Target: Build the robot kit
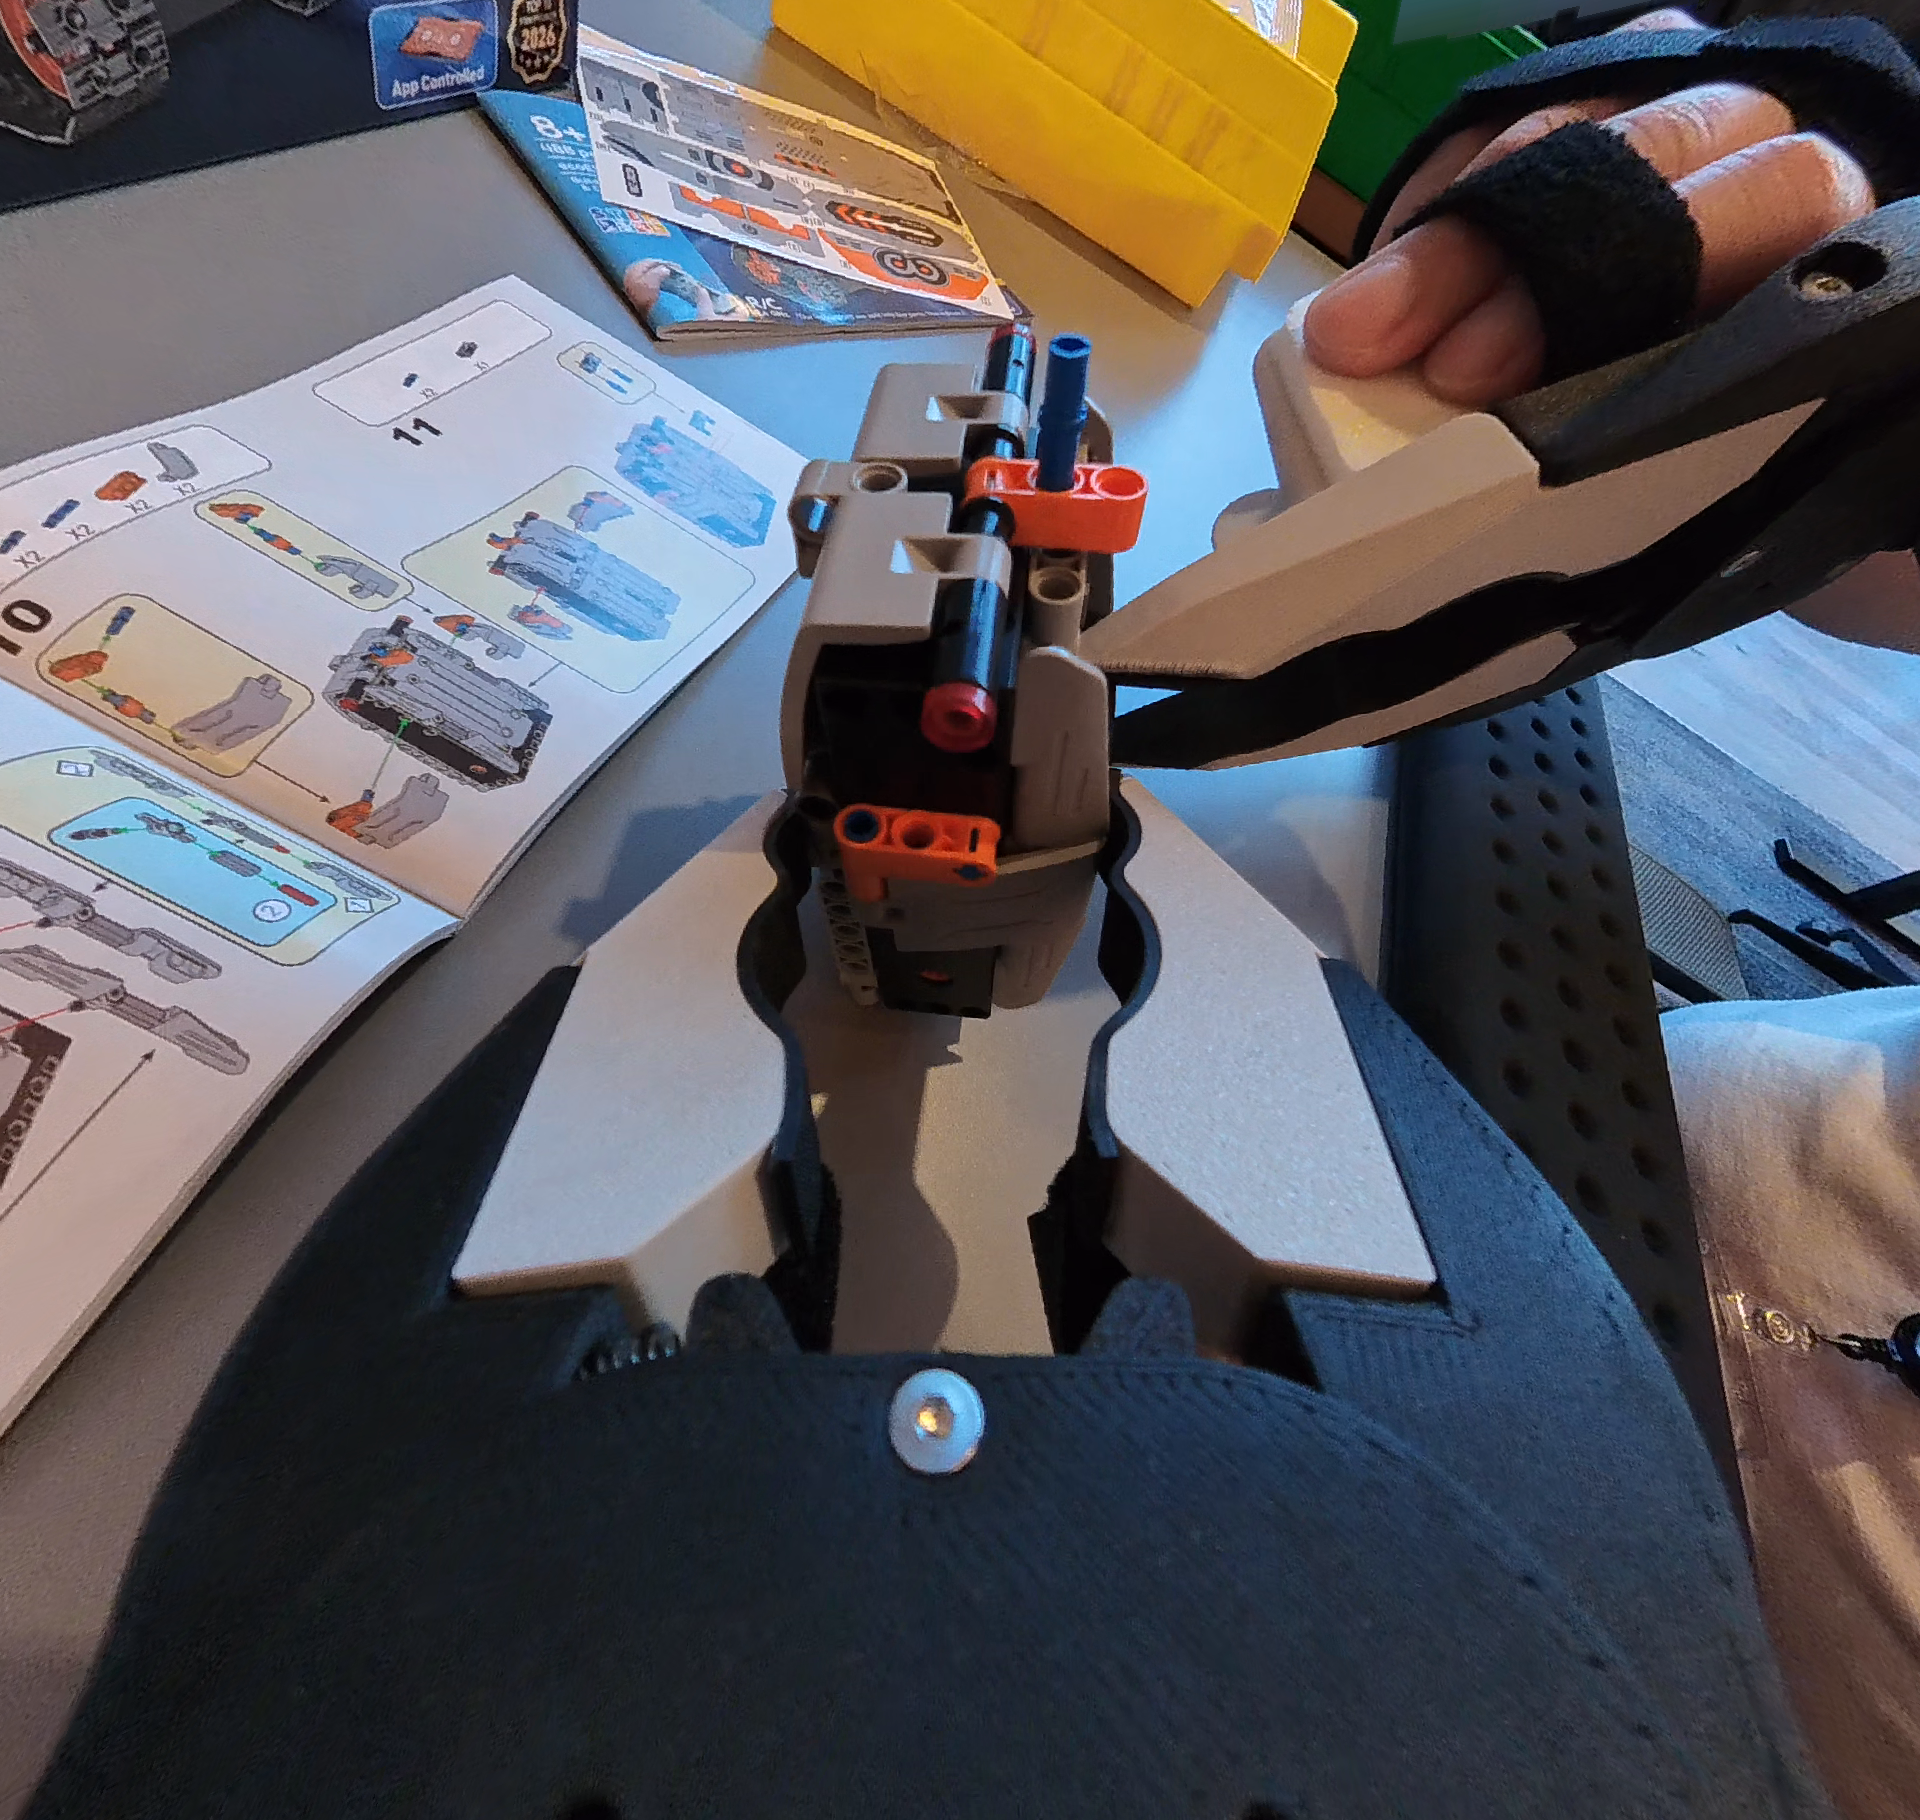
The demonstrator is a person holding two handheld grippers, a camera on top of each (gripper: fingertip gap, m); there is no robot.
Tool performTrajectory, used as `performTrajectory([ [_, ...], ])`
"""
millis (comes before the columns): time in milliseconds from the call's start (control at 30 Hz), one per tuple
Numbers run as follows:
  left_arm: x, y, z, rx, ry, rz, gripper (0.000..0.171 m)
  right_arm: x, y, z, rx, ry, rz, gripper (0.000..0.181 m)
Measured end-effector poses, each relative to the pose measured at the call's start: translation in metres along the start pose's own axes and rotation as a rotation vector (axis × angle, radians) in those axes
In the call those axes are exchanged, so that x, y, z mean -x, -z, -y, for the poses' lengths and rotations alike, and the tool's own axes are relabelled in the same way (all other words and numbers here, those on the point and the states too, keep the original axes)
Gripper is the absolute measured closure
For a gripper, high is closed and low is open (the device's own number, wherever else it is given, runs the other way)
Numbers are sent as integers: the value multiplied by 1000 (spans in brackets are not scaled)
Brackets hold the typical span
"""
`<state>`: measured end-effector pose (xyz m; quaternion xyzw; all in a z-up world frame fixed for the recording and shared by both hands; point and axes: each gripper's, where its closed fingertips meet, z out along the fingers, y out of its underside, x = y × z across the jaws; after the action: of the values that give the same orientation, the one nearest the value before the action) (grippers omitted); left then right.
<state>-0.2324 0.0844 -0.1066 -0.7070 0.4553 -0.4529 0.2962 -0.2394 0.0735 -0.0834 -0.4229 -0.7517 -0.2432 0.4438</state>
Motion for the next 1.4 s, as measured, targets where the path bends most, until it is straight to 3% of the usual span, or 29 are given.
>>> performTrajectory([
  [767,0,0,0,-2,-5,2,117,1,1,-3,-6,-89,24,153],
  [1267,0,1,0,-2,-6,1,117,-2,10,-10,-26,-30,10,148],
  [1400,0,1,0,-1,-6,0,116,-10,18,-17,-61,-132,-46,156],
])
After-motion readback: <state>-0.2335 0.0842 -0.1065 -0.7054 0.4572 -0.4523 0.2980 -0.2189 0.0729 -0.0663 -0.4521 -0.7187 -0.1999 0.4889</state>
